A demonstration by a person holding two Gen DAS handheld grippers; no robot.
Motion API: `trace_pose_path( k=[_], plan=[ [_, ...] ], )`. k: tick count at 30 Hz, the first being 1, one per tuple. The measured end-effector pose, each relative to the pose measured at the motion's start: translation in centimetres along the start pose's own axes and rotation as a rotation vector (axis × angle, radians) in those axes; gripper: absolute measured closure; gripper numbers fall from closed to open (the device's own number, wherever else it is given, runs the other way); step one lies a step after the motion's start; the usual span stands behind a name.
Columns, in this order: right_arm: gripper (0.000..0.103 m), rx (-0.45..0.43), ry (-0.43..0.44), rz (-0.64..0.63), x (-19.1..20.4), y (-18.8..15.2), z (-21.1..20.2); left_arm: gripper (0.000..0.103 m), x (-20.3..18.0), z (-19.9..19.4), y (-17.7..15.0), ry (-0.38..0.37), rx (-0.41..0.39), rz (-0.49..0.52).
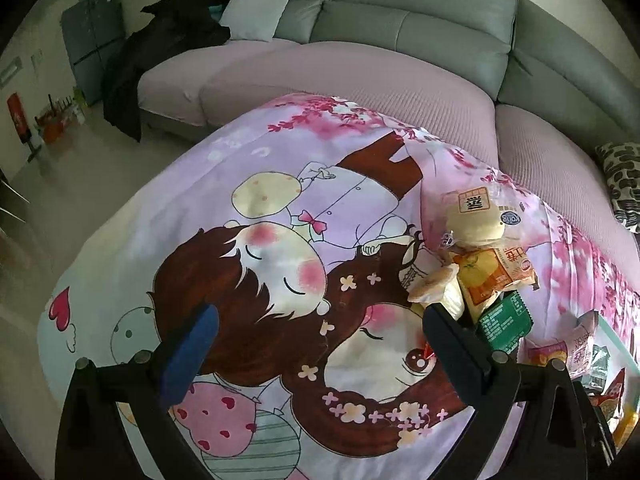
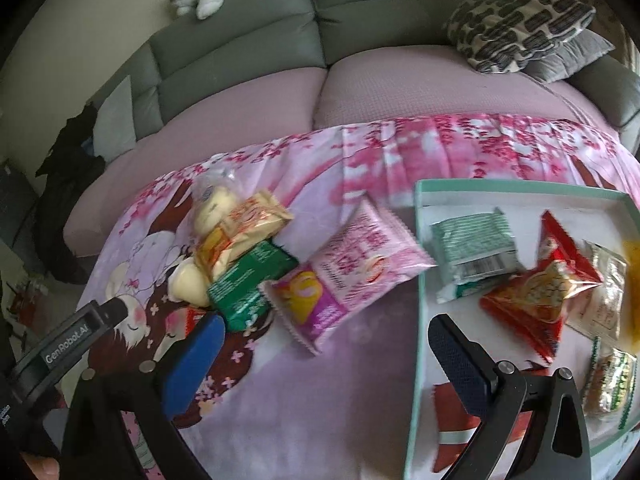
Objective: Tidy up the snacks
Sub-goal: 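Grasp the pink DALIYUAN bag with the right gripper while left approaches the small red packet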
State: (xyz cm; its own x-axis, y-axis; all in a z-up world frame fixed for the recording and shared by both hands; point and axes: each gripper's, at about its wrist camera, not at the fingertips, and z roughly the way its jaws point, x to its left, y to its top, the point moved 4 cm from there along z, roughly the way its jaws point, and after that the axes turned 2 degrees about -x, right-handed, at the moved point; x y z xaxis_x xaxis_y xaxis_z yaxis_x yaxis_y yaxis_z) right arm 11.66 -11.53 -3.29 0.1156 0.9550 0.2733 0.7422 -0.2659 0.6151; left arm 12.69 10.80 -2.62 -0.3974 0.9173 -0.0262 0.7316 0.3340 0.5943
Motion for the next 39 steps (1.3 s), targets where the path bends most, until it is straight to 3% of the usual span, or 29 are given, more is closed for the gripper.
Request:
trace_pose_path(
  k=[5,12,25,30,39],
  plan=[
    [0.0,0.017,0.007,-0.033,1.2,-0.5,0.8,0.001,0.2,0.5,0.0,-0.012,0.0,-0.002],
    [0.0,0.035,-0.019,-0.043,0.9,-0.8,1.3,0.001,-0.6,1.7,-0.6,-0.103,0.047,-0.022],
    [0.0,0.024,-0.066,-0.033,-0.8,-0.4,0.8,0.001,-2.7,3.2,-1.9,-0.113,0.108,0.068],
    [0.0,0.031,-0.072,-0.03,-1.0,-0.4,1.0,0.002,-3.1,4.6,-2.6,-0.141,0.153,0.047],
    [0.0,0.037,-0.083,-0.017,-1.4,-0.5,1.0,0.002,-5.3,4.9,-3.1,-0.137,0.139,0.141]
  ],
)
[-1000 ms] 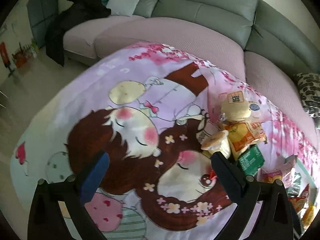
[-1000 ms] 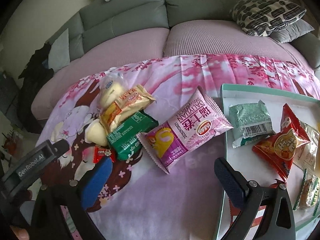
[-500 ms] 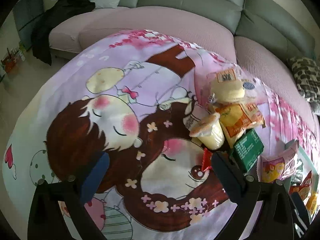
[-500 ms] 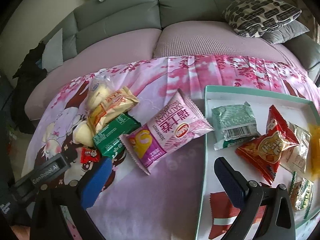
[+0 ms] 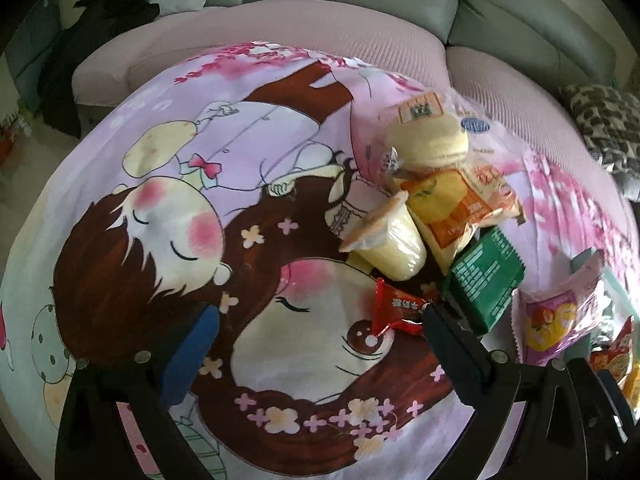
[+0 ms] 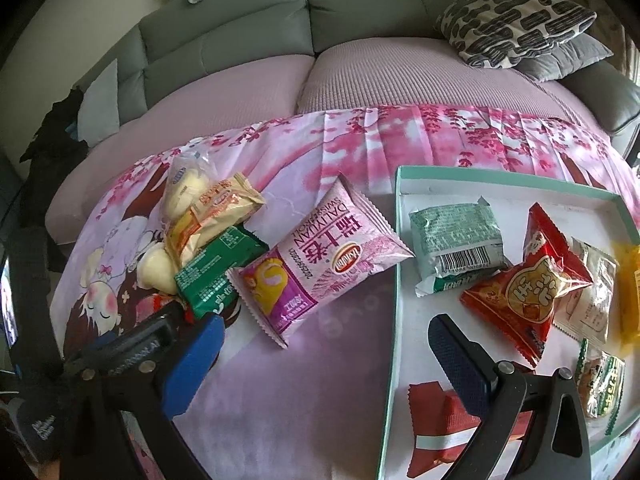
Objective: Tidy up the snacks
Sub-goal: 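Grasp the pink DALIYUAN bag with the right gripper while left approaches the small red packet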
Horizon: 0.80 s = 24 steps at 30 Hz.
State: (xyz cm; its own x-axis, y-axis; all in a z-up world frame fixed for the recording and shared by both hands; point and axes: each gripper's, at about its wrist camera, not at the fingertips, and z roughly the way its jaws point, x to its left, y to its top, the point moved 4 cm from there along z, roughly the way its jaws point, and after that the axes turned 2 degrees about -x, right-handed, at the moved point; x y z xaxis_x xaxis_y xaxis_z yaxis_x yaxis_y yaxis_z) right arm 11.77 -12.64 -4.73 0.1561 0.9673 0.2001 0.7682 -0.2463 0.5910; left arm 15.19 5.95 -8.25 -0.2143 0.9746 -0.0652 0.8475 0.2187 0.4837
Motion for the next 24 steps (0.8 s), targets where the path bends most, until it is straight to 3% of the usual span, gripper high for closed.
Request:
trace_pose_path(
  k=[6,16,24],
  plan=[
    [0.0,0.003,-0.004,0.007,-0.2,0.0,0.1,0.005,-0.7,0.9,-0.3,0.036,0.001,0.045],
    [0.0,0.008,-0.008,0.023,-0.6,-0.1,0.2,0.038,-2.0,-0.2,-0.2,-0.033,-0.039,0.089],
    [0.0,0.011,-0.008,0.021,-0.5,-0.1,0.3,0.042,-1.8,-0.4,0.4,-0.076,-0.055,0.068]
  ],
)
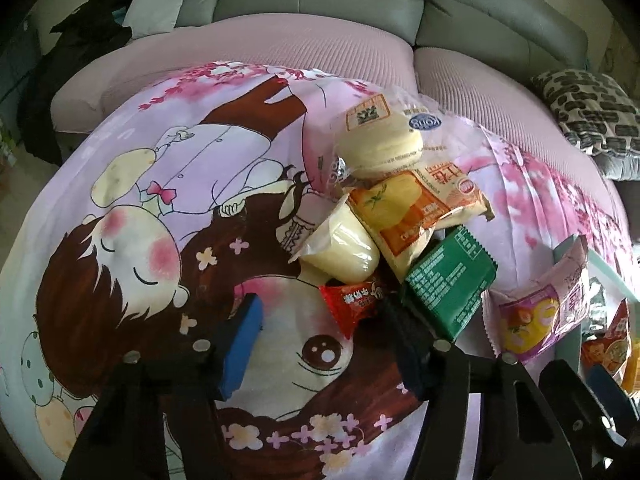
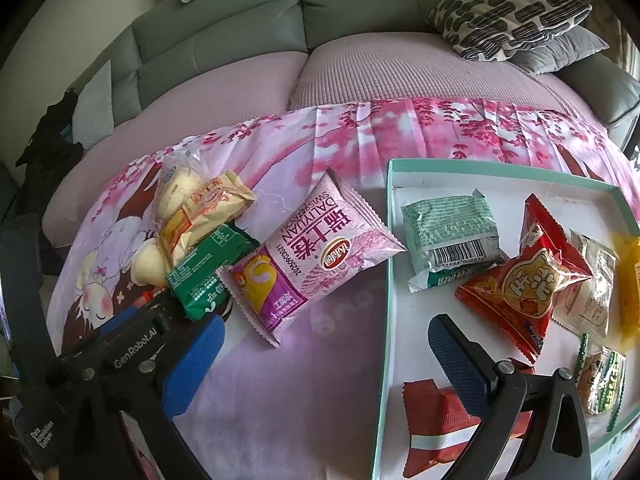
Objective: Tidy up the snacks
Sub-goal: 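Grasp the pink DALIYUAN bag with the right gripper while left approaches the small red packet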
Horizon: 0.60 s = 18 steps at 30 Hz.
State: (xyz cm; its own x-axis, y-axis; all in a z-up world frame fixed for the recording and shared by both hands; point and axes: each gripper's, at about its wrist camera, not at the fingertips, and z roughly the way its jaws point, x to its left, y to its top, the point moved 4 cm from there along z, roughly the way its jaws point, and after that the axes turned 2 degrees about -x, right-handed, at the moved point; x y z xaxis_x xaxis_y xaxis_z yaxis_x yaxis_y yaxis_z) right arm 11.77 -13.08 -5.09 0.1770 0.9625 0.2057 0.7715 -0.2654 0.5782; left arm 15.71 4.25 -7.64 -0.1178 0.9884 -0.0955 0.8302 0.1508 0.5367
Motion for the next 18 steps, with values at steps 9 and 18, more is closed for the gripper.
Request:
trace_pose_path(
  k=[9,18],
  plan=[
    [0.0,0.002,-0.006,0.014,-0.45,0.06,0.1,0.075,-0.59,0.26,0.09,-0.075,0.012,-0.009],
    [0.0,-0.071,-0.022,-0.052,0.12,0.72,-0.18,0.082,-0.14,0.07,-0.01,-0.094,0.037,-0.046]
  ],
)
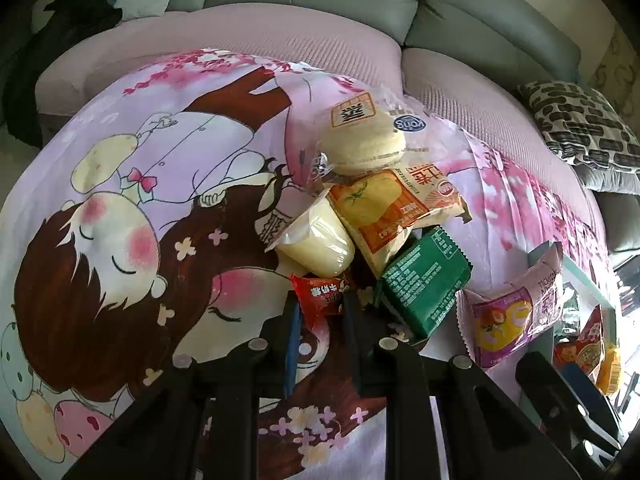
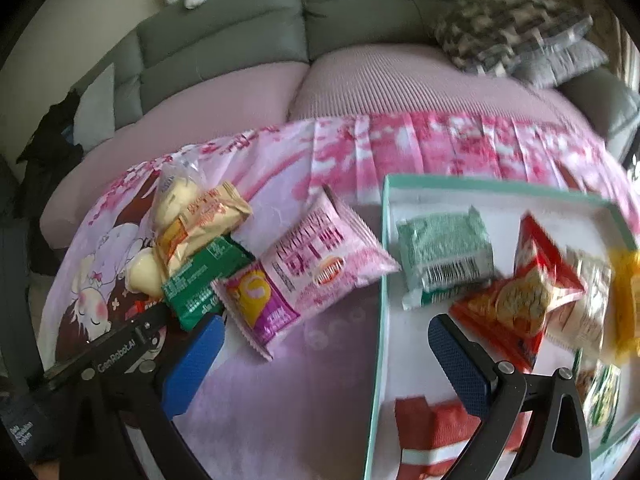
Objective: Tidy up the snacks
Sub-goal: 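Grasp the pink DALIYUAN bag with the right gripper while left approaches the small red packet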
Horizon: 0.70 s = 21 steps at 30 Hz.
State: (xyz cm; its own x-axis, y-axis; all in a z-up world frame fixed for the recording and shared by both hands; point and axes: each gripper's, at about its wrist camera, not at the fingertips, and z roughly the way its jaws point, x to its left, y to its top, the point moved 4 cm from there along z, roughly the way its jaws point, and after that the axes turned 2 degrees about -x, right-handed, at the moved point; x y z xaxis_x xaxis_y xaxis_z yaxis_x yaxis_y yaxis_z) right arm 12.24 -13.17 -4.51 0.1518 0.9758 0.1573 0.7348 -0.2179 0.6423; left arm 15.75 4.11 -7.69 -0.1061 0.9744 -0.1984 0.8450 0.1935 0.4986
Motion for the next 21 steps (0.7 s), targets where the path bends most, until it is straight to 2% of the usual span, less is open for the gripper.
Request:
trace_pose_path(
  k=[4,8,16,18,21],
  plan=[
    [0.0,-0.043,-0.042,-0.102,1.0,0.3,0.4,0.082,0.4,0.0,-0.1,-0.006,0.012,-0.018],
    [0.0,-0.033,-0.065,-0.148,1.7,0.1,1.2,0.082,0.9,0.0,-0.1,-0.005,0.023,-0.035],
    [0.002,-0.032,0.041,-0.067,2.3,0.3,0.7,0.082,1.9,-0.2,-0.1,-0.002,0.033,-0.064],
    [0.008,-0.025,0.053,-0.036,2.3,0.3,0.6,0.082,2.2,-0.2,0.0,-0.005,0.034,-0.075],
    [0.012,-0.012,0.086,0.012,2.3,0.4,0.8,0.082,2.6,-0.2,0.1,0.002,0.034,-0.085]
  ],
)
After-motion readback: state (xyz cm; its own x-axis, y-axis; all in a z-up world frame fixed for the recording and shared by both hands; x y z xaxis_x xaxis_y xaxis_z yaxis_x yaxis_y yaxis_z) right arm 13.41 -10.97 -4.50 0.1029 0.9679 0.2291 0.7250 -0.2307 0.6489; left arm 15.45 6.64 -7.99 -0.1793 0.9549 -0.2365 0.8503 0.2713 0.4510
